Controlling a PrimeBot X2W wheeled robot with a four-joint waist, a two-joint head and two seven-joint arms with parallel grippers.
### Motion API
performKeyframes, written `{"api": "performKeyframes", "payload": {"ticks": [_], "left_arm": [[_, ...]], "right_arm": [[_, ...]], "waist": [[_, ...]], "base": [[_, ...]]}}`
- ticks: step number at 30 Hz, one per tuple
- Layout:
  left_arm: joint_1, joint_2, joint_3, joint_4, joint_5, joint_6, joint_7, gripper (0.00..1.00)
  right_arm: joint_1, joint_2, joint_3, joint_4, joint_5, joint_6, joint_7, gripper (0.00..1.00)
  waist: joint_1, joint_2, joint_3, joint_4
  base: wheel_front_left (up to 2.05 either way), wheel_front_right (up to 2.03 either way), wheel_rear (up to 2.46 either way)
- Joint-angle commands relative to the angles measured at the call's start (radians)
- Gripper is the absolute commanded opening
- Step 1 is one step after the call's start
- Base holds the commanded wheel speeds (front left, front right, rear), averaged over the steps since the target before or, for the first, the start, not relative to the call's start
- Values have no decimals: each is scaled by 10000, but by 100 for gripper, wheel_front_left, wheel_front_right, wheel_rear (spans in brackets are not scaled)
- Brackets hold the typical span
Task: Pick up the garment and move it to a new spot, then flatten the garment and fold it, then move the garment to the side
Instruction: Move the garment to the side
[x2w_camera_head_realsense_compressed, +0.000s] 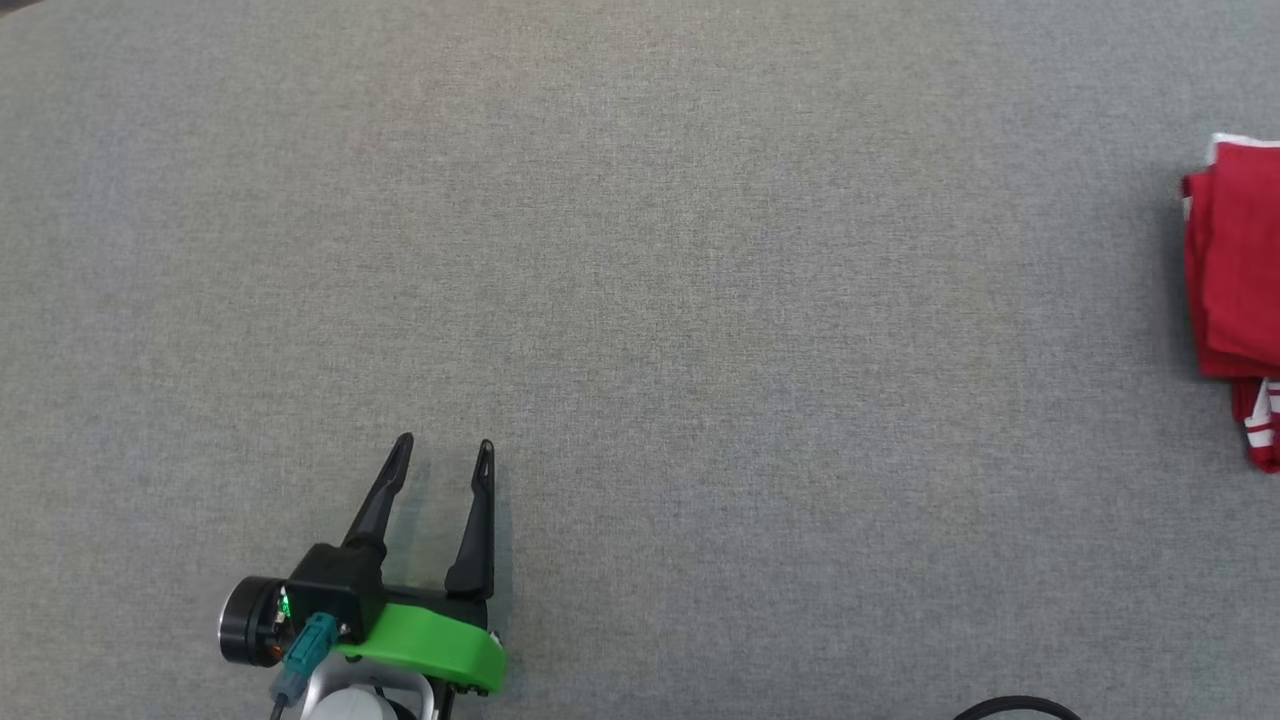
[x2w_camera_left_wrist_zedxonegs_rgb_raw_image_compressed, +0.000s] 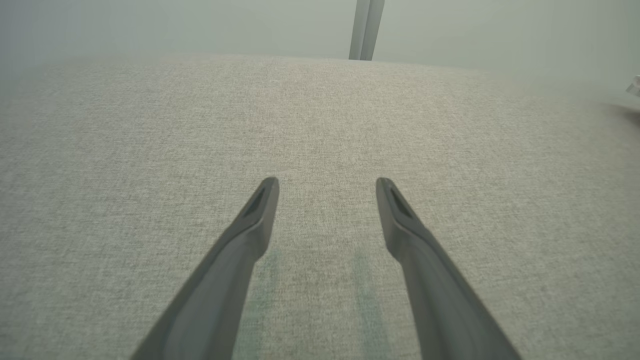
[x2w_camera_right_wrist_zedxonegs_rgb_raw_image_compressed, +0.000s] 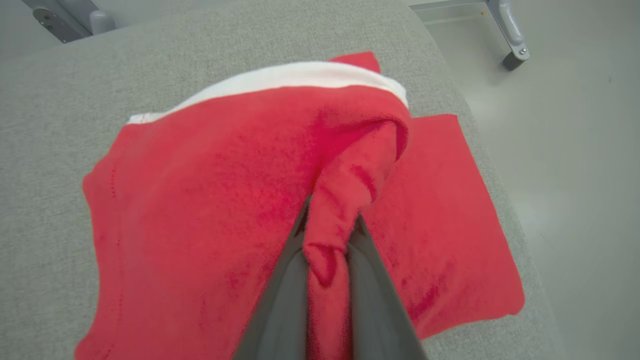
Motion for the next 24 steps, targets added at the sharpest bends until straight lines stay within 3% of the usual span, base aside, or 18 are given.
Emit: {"api": "performKeyframes", "payload": {"ticks": [1,2,3,5,12,18,24], "left_arm": [[37,26,80,12,24,-34,-24,100],[19,24,96,20,32,-54,-25,100],[-8,24,100,28,31,-60,-24,100],[-80,24,92,105,7,-77,-25,100],[-4,27,157,425,-507,34,-25,100],[415,29,595,552,-1017,142,-24,100],[753,26,1101,582,-1240,296,-24,100]], "right_arm": [[108,-65,-45,89,-386,-2,-174,1],[160,-58,-57,161,-772,-2,-398,43],[138,-4,-138,213,-1144,-3,-772,99],[90,178,-342,400,-1863,-5,-1508,100],[135,480,470,420,-3283,-8,-3790,100],[1000,1457,757,-925,-2459,-7,-6656,100],[3297,2275,1539,-2215,-2197,-10,-8576,100]], "waist": [[-1,117,40,55],[-1,117,54,66],[-1,117,69,72],[-1,117,86,69],[-1,117,-216,-174],[-1,117,-1082,-414],[-1,117,-1896,-455]], "base": [[0,0,0],[0,0,0],[0,0,0],[0,0,0],[0,0,0],[0,0,0],[0,0,0]]}}
